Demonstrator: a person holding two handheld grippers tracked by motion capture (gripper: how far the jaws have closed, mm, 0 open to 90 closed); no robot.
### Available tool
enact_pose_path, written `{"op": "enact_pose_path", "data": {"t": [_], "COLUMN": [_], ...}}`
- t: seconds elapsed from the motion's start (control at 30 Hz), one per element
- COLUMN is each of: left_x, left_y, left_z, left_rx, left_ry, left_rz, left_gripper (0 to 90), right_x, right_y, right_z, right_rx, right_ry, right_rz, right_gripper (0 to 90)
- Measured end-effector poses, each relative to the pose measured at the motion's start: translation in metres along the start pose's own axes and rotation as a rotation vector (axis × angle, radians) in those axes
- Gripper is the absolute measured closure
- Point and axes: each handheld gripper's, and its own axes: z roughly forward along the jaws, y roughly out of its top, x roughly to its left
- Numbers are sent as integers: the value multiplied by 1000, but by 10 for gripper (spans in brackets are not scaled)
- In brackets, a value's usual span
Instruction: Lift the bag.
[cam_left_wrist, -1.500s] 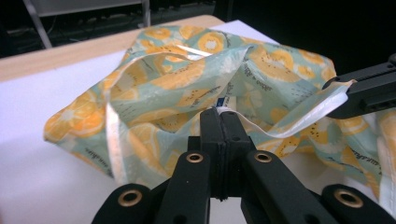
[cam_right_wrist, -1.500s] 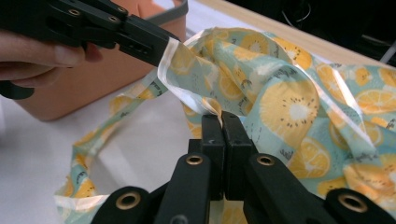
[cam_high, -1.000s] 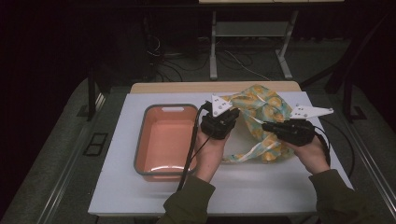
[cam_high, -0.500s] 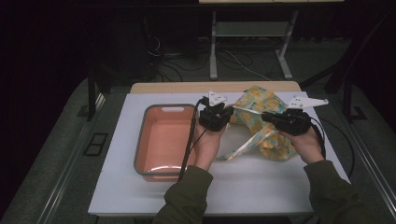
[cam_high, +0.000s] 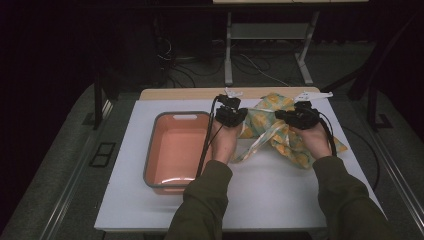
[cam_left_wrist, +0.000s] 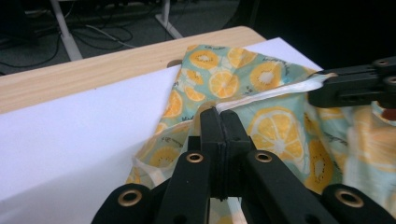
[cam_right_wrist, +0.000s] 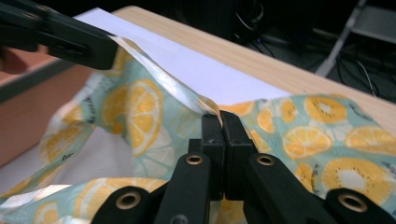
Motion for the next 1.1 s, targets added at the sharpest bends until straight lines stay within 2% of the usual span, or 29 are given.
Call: {"op": "enact_pose_path", "data": {"t": [0.1, 0.23, 0.3, 0.47, 0.6, 0.7, 0.93, 1.1], "left_x": [0, 0, 0, 1, 3, 5, 13, 19], "left_y": [-3, -5, -6, -8, -8, -9, -15, -23], "left_z": [4, 6, 6, 0, -11, -20, -44, -65], "left_rx": [16, 42, 56, 61, 58, 45, 17, 6], "left_ry": [2, -11, -18, -18, -46, -73, -144, -191], "left_rz": [3, 3, 5, 27, 54, 78, 112, 132], "left_gripper": [890, 883, 814, 627, 462, 400, 235, 148], "right_x": [-3, -4, -4, -3, -1, 4, 15, 20], "right_y": [-3, -4, -3, -3, -2, 0, 4, 2], "right_z": [6, 6, 4, -2, -10, -15, -28, -40], "right_rx": [15, 12, 1, -21, -50, -53, -68, -86], "right_ry": [-6, 0, 15, 49, 105, 124, 172, 192], "right_rz": [22, 33, 46, 68, 81, 66, 54, 42], "right_gripper": [891, 889, 872, 668, 517, 414, 279, 232]}}
